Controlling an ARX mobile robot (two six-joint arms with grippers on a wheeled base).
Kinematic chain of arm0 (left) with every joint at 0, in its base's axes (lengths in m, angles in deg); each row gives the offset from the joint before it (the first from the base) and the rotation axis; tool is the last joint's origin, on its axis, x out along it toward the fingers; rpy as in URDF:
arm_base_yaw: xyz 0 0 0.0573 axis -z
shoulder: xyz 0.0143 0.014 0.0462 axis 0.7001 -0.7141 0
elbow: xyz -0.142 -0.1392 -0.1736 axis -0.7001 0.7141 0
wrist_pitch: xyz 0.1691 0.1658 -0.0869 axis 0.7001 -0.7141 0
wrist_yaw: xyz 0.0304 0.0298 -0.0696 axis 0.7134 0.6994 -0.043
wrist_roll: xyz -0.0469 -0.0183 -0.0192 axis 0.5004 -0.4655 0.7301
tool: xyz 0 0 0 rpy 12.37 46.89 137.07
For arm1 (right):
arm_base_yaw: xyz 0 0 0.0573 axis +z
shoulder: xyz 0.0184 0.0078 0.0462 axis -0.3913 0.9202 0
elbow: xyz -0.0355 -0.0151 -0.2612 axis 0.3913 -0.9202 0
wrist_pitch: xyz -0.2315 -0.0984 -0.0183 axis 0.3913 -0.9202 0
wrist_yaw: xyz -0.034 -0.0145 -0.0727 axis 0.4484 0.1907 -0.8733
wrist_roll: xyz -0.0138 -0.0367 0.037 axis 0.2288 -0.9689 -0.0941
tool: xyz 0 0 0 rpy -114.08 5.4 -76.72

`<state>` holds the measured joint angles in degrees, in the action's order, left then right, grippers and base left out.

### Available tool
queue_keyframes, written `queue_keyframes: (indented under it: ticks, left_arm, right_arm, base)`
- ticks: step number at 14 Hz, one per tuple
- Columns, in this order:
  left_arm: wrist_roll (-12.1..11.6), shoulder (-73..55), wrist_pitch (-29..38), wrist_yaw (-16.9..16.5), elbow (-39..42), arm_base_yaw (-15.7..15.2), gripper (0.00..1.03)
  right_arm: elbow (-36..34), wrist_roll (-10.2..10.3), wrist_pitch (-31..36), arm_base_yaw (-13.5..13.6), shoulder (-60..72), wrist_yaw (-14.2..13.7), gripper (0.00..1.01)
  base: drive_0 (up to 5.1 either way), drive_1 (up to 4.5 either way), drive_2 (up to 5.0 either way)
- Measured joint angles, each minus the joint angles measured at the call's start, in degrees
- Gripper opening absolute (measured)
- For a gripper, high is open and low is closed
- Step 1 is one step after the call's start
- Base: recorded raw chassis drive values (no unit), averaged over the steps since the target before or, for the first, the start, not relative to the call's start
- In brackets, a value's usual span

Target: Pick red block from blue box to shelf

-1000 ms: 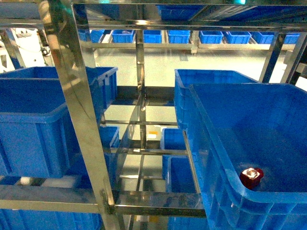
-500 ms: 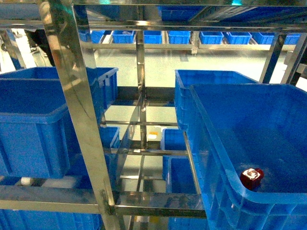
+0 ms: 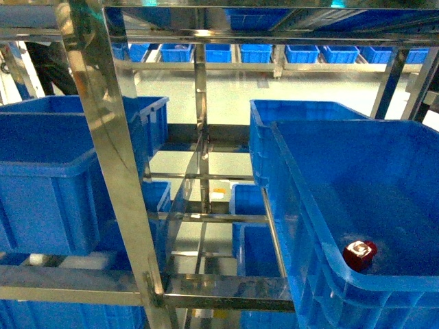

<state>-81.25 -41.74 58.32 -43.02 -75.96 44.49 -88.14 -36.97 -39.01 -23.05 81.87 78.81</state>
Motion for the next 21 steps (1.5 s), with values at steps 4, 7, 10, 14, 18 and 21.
queue_keyframes:
  ticks: [4,7,10,14,18,21]
  left_arm:
    - [0.0,0.0,0.0,0.0,0.0,0.0,0.98]
    - [0.0,0.0,0.0,0.0,0.0,0.0,0.98]
    - [0.0,0.0,0.0,0.0,0.0,0.0,0.98]
    - [0.0,0.0,0.02,0.0,0.0,0.0,0.98]
    - [0.0,0.0,0.0,0.0,0.0,0.0,0.98]
    - [0.0,0.0,0.0,0.0,0.0,0.0,0.98]
  right_arm:
    - [0.0,0.0,0.0,0.0,0.0,0.02,0.02]
    - [0.0,-0.02,0.02,0.0,0.0,0.02,0.32]
    - [0.0,-0.02,0.0,0.0,0.0,0.02,0.7]
    - [0.0,-0.02,0.0,0.0,0.0,0.02,0.98]
    - [0.0,-0.02,0.0,0.0,0.0,0.02,0.98]
    - [0.0,-0.02,0.0,0.0,0.0,0.02,0.98]
  base:
    - [0.0,0.0,0.0]
    - [0.0,0.0,0.0]
    - [0.0,0.0,0.0]
    - [0.0,0.0,0.0]
    - [0.0,0.0,0.0]
    - [0.0,0.0,0.0]
